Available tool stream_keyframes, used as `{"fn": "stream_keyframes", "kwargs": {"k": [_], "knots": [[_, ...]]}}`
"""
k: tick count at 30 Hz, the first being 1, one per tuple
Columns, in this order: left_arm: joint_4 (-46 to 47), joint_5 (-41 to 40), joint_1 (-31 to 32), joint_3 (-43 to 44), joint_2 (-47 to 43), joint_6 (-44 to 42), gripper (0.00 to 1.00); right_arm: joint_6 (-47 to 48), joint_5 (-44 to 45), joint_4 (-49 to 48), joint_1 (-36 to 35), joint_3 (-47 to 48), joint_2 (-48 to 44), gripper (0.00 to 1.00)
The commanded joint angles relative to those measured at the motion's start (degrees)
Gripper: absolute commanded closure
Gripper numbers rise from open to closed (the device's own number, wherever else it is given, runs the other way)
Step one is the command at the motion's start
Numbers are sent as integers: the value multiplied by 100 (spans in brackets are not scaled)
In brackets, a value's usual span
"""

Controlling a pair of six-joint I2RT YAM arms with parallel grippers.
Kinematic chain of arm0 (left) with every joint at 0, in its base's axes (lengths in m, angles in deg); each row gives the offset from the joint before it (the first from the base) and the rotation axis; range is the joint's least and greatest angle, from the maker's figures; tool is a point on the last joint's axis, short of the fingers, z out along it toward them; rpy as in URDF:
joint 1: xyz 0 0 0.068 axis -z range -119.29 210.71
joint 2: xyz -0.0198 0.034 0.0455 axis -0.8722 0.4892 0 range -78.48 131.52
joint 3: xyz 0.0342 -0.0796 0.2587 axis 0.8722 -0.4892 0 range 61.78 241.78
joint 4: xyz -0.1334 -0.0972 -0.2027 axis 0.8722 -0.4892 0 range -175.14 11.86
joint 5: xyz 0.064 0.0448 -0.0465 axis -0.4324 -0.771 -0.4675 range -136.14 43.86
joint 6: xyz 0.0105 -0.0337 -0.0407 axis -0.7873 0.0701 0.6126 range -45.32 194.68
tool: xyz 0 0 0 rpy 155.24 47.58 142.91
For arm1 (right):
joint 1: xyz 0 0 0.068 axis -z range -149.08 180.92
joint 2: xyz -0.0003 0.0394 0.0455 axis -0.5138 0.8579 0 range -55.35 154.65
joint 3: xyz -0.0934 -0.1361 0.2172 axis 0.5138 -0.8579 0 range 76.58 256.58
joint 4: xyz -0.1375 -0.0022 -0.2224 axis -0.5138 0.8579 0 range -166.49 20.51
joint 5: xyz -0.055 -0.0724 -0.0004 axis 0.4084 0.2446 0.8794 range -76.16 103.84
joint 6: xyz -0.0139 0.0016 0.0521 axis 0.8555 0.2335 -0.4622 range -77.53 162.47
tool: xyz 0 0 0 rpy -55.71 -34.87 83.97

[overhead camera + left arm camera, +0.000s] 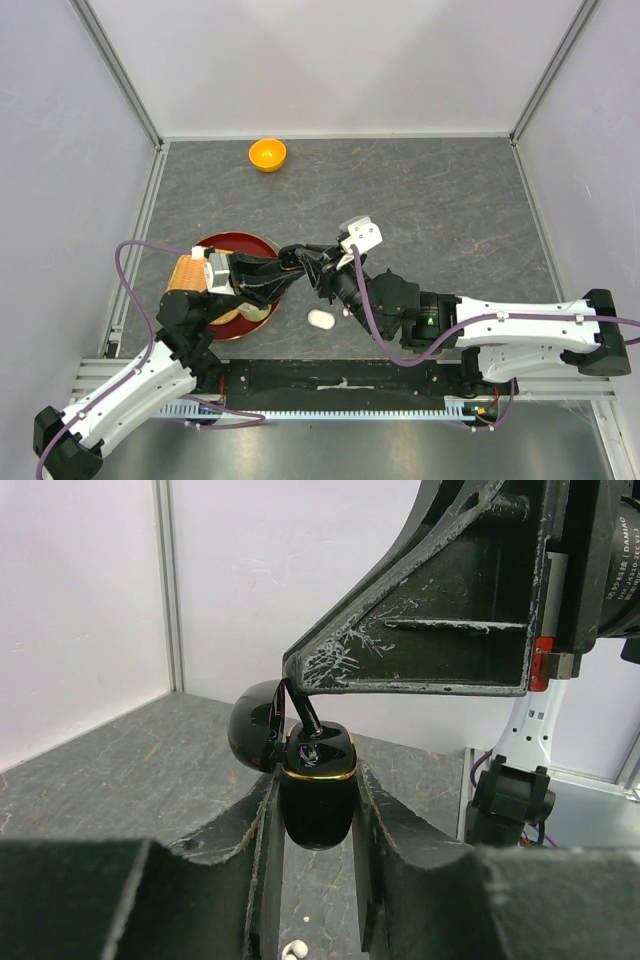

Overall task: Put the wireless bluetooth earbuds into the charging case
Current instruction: Place the earbud in the charging case.

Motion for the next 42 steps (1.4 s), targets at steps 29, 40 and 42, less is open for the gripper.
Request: {"fn": "stream_keyframes", "kwargs": {"k": [29, 40, 42], "knots": [[786, -531, 16, -82, -287, -278, 98, -339, -47, 333, 23, -22, -55, 100], [1182, -628, 16, -179, -200, -270, 98, -656, 59, 509, 14, 40, 24, 100], [1278, -610, 7, -197, -182, -261, 98, -673, 103, 527, 14, 49, 33, 100]]}}
